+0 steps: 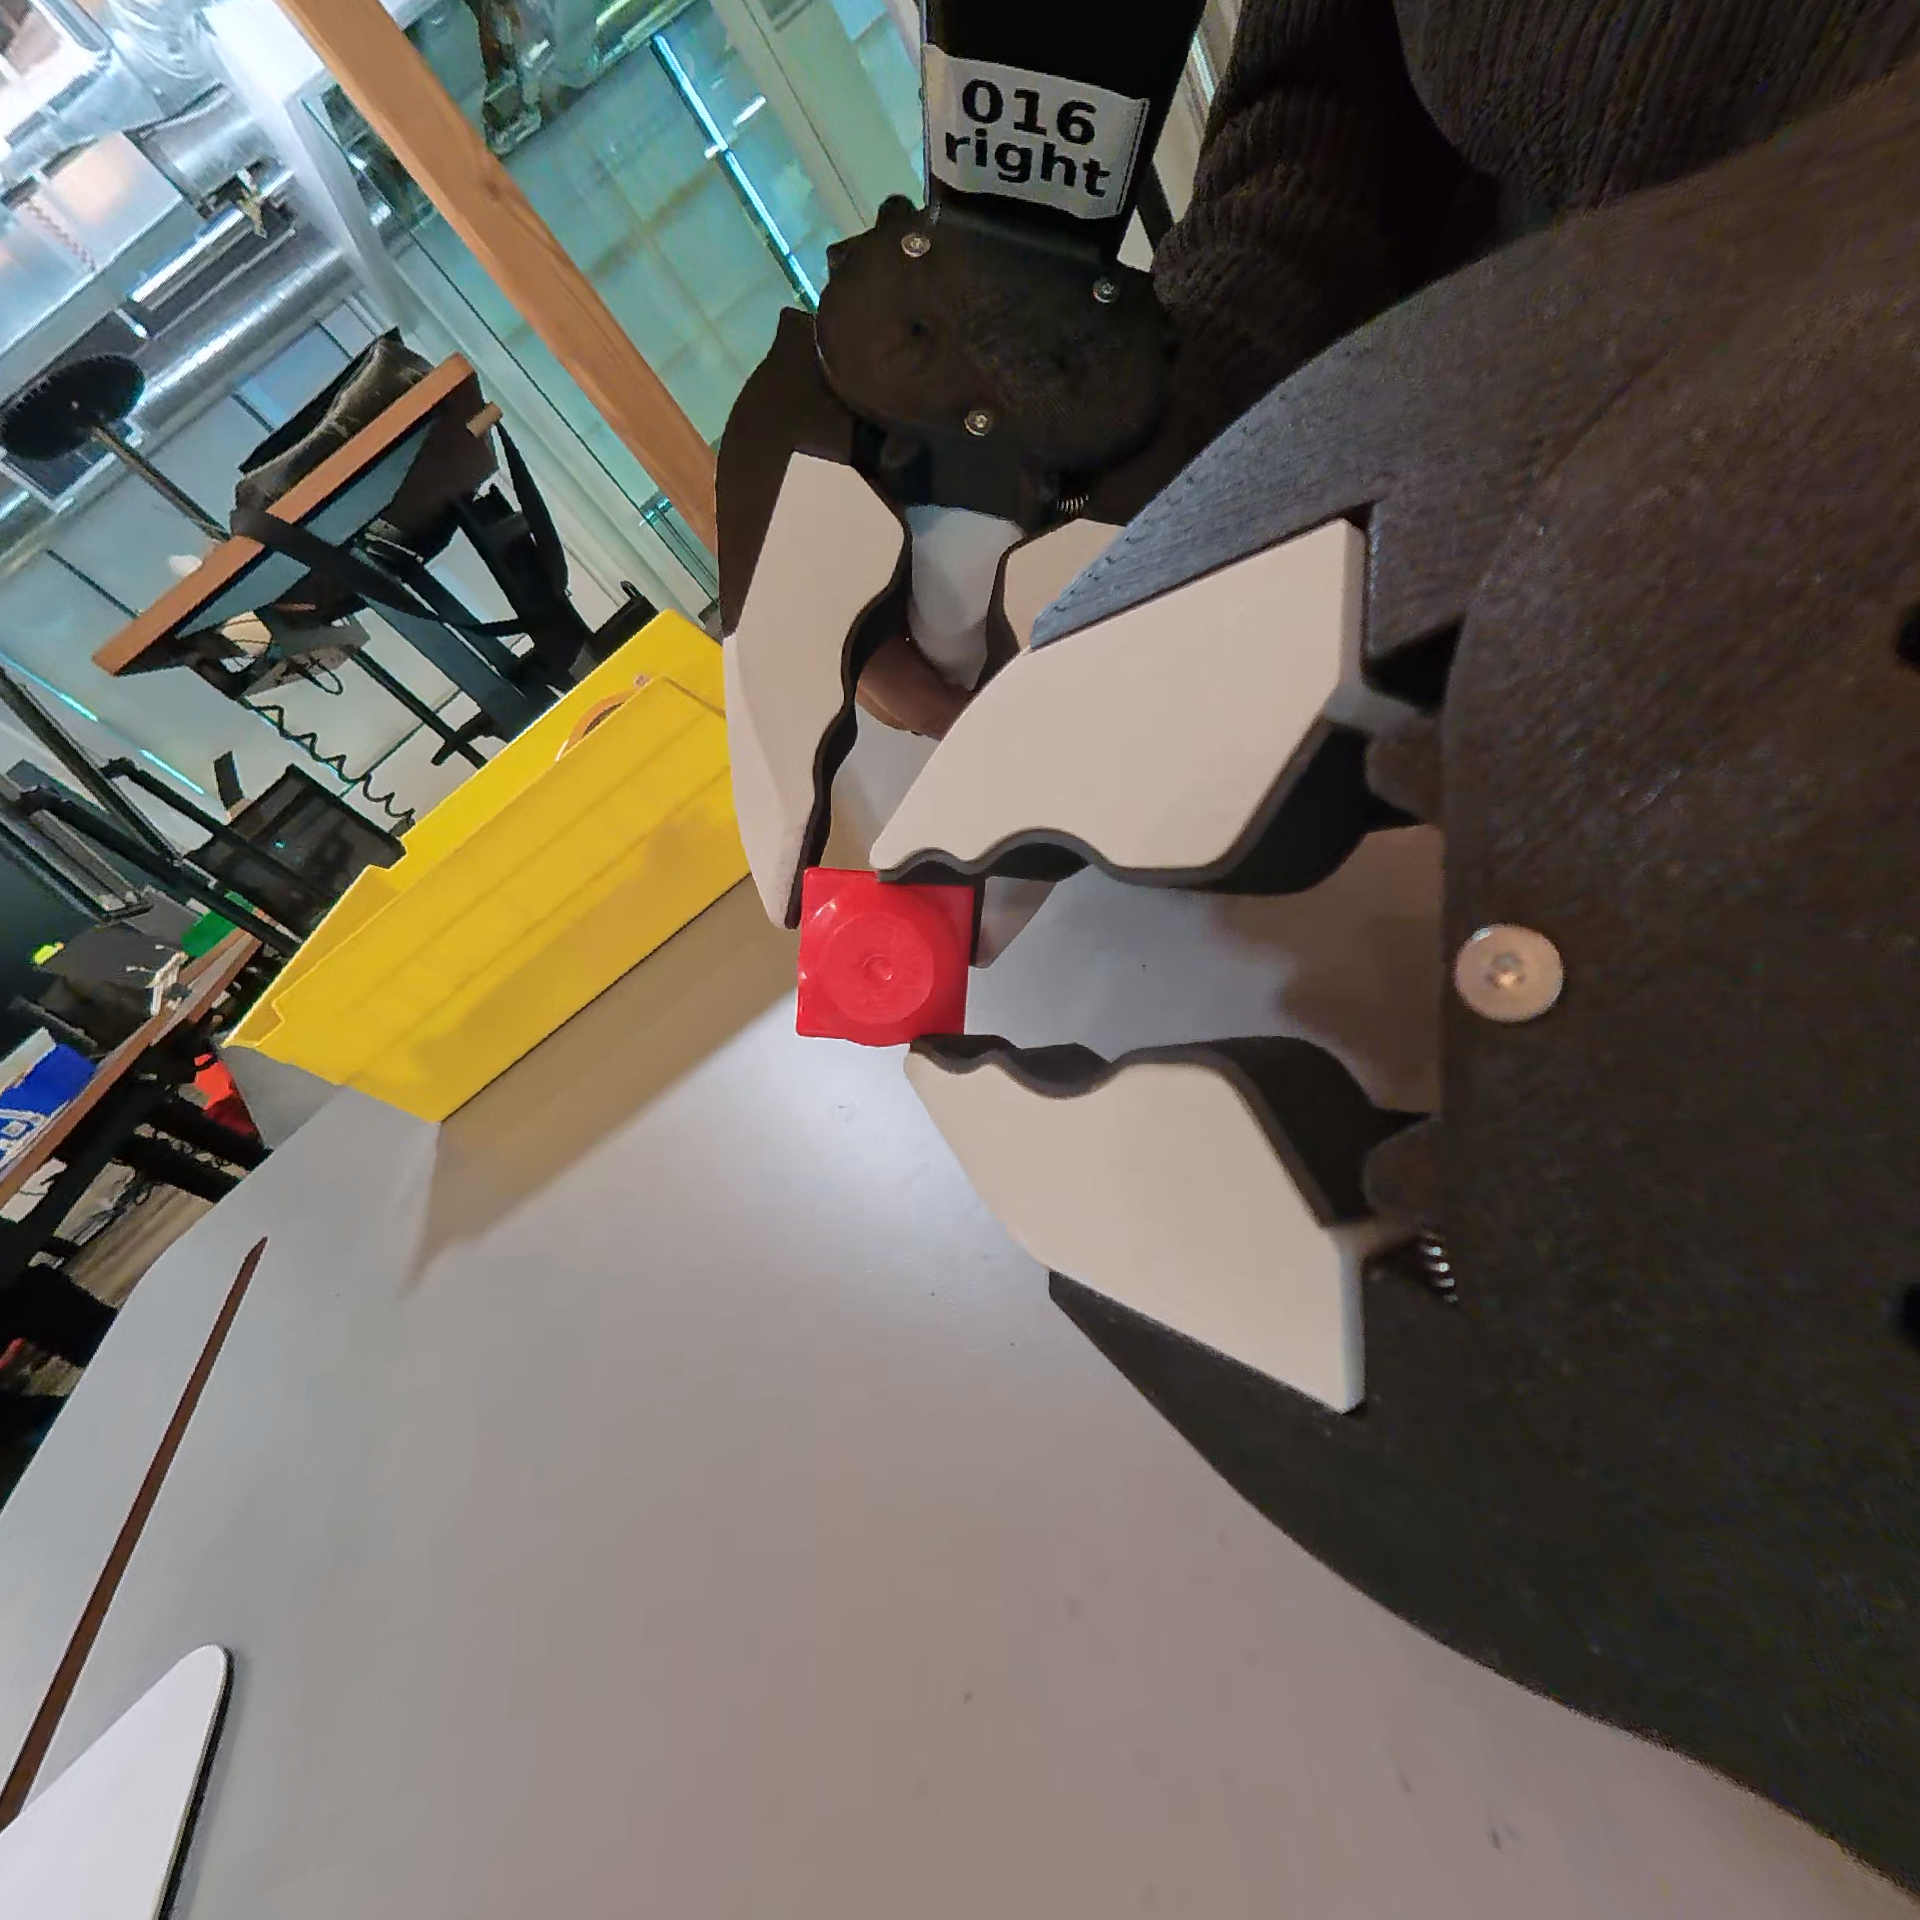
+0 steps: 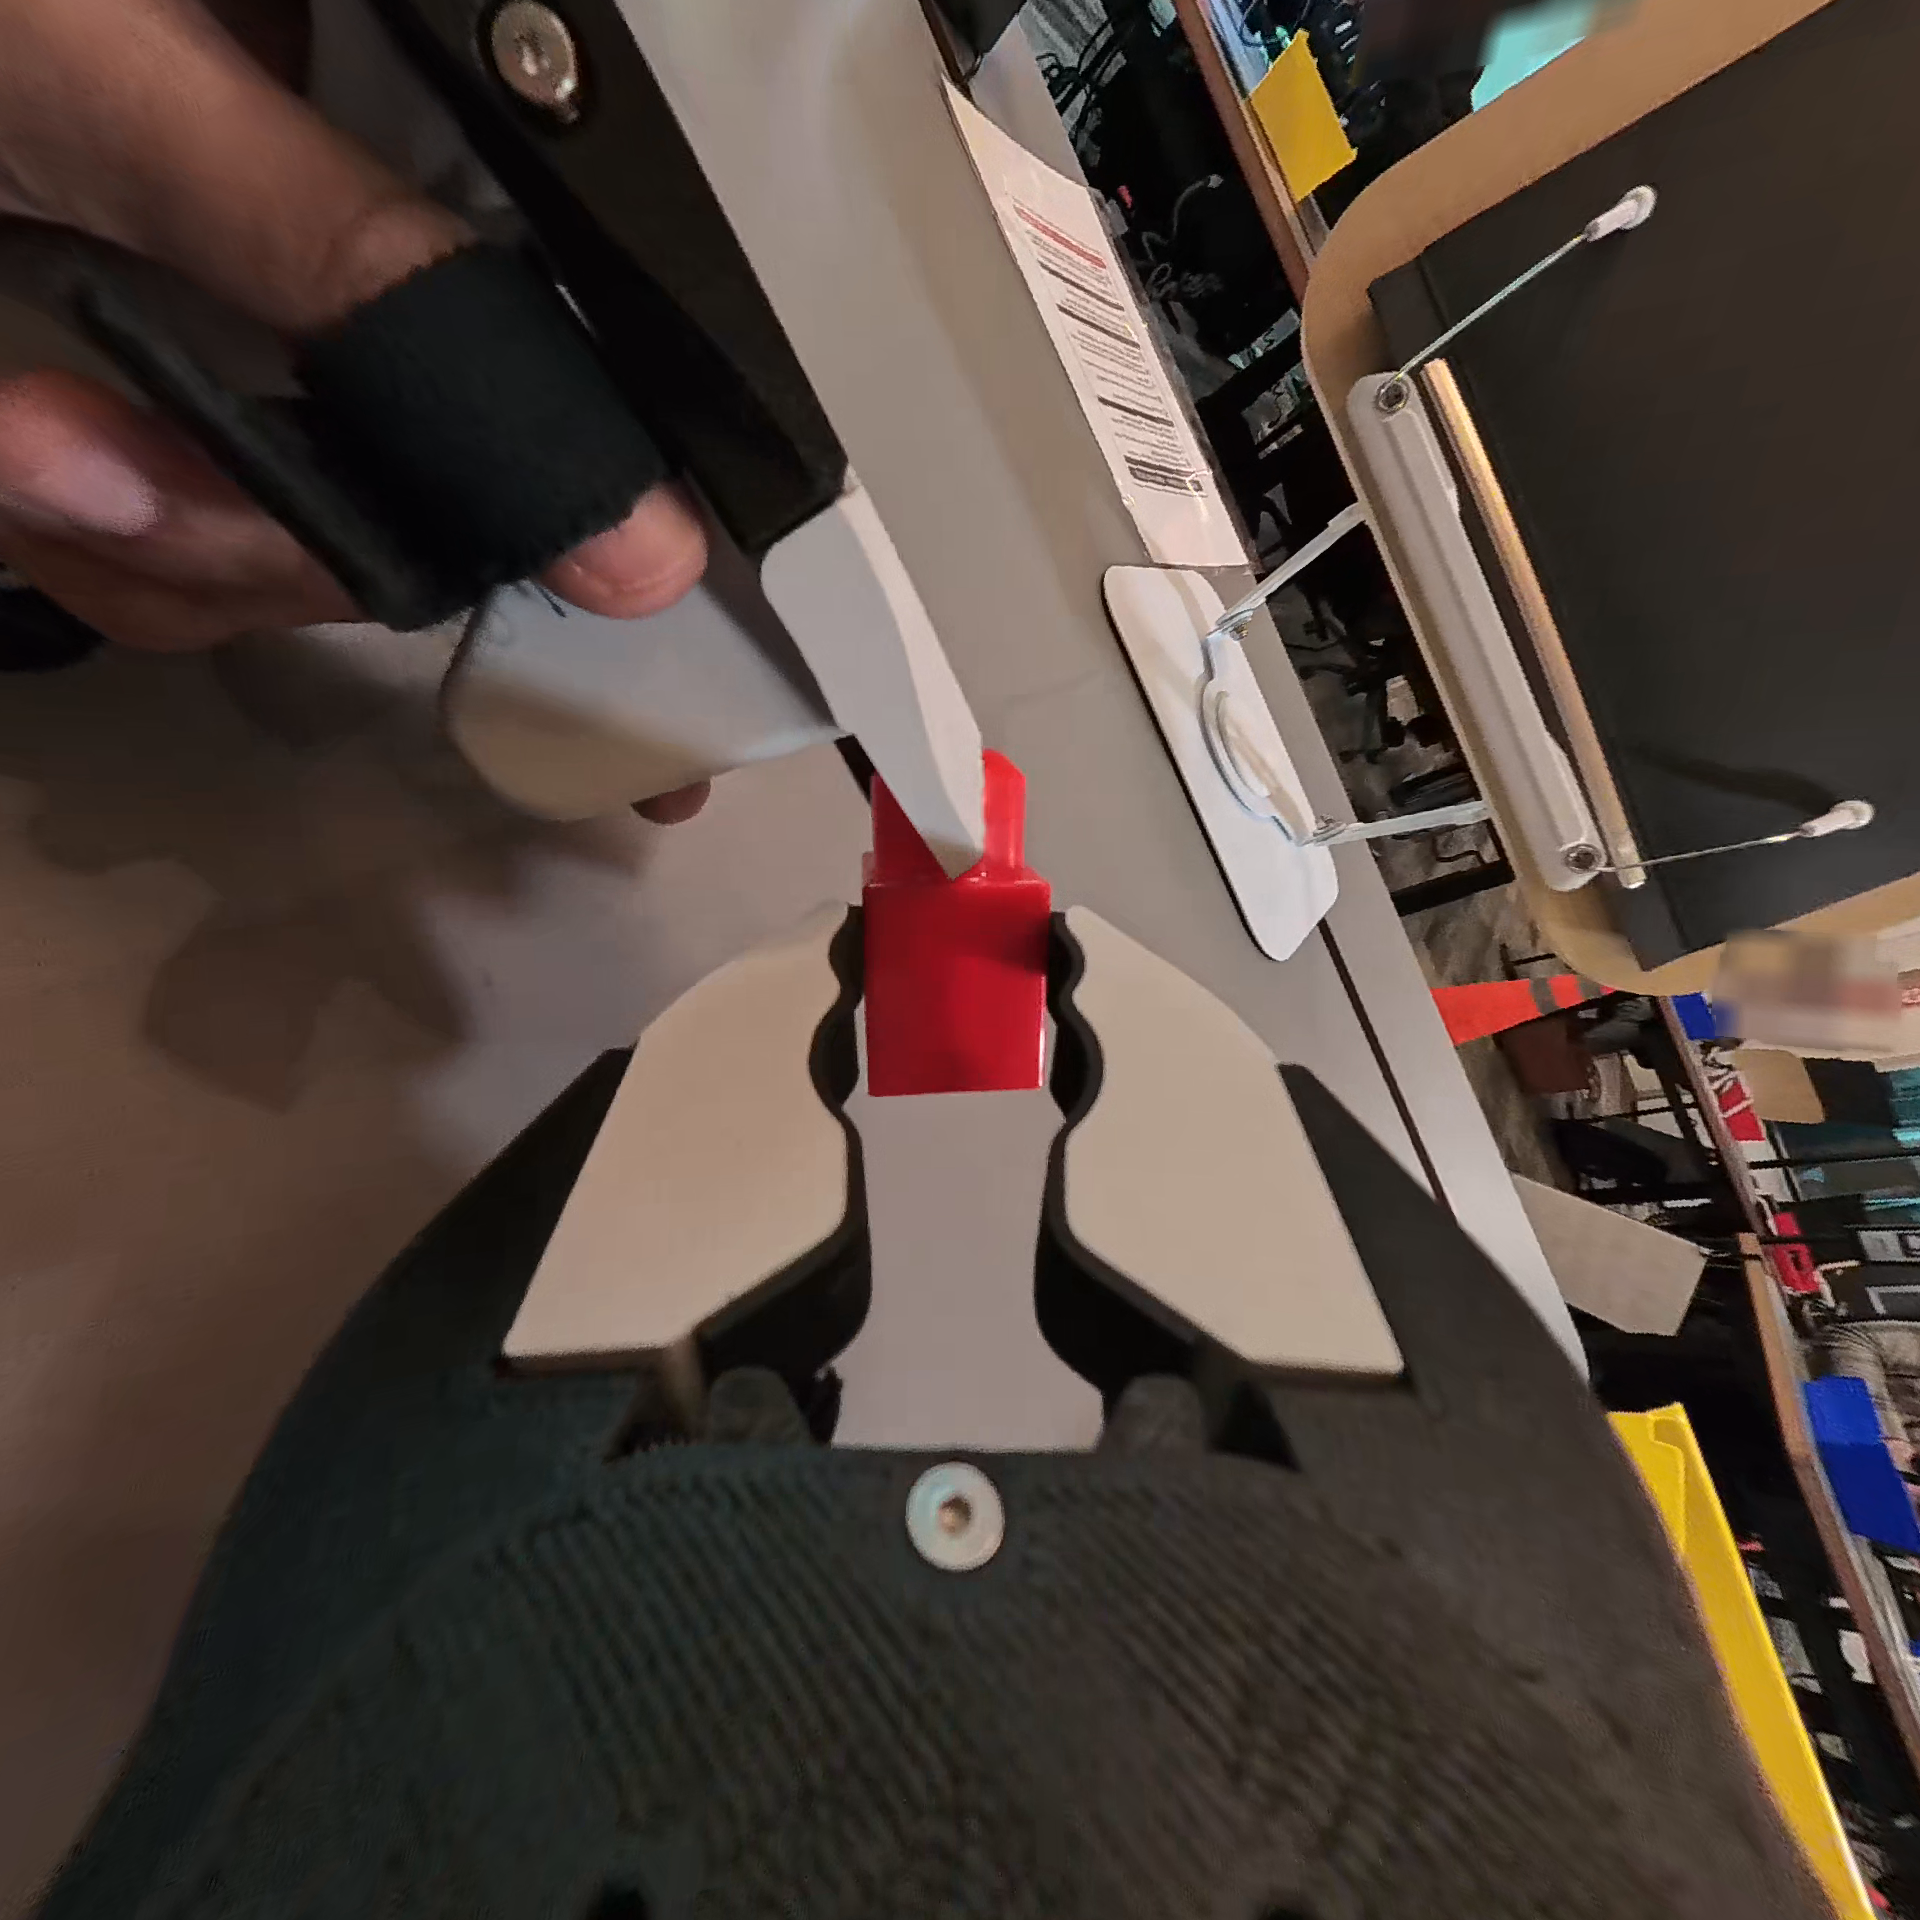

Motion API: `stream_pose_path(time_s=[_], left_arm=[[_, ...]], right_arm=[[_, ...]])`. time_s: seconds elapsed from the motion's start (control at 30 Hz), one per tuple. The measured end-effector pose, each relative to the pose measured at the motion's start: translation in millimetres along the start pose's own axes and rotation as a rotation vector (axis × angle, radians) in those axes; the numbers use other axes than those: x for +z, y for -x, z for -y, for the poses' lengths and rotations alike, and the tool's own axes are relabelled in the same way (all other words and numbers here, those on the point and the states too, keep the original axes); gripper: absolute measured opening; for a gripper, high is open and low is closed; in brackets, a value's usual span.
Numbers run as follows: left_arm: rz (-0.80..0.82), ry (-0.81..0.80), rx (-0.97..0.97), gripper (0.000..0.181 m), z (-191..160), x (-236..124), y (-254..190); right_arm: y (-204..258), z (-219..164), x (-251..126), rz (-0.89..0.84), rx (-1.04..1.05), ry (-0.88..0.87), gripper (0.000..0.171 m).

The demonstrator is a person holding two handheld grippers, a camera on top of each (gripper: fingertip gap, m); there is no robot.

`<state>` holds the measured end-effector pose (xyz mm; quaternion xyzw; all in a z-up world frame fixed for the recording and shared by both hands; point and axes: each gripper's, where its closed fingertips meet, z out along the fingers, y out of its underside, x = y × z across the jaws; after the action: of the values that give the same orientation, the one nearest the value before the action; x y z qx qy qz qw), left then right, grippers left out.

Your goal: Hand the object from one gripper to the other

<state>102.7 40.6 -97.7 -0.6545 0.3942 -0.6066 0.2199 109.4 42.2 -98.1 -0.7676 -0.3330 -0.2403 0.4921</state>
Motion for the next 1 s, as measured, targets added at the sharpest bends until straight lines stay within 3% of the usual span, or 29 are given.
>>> stream_pose_path(time_s=[0.1, 0.67, 0.83, 1.0], left_arm=[[0.003, -0.020, 0.000, 0.037, 3.0, -0.9, 0.4], [0.003, -0.029, -0.032, 0.031, 6.1, -3.0, 2.4], [-0.011, -0.132, -0.099, 0.030, 23.3, -14.3, 7.9], [-0.116, -0.263, -0.226, 0.028, 42.0, -27.9, 6.6]], right_arm=[[2.7, 1.0, 0.3, 0.007, -0.010, -0.003, 0.034], [0.1, 3.7, 2.8, -0.036, -0.069, -0.050, 0.034], [-3.6, 3.8, 4.2, -0.026, -0.011, -0.078, 0.052], [-12.8, 6.6, 1.0, 0.002, 0.144, -0.134, 0.053]])
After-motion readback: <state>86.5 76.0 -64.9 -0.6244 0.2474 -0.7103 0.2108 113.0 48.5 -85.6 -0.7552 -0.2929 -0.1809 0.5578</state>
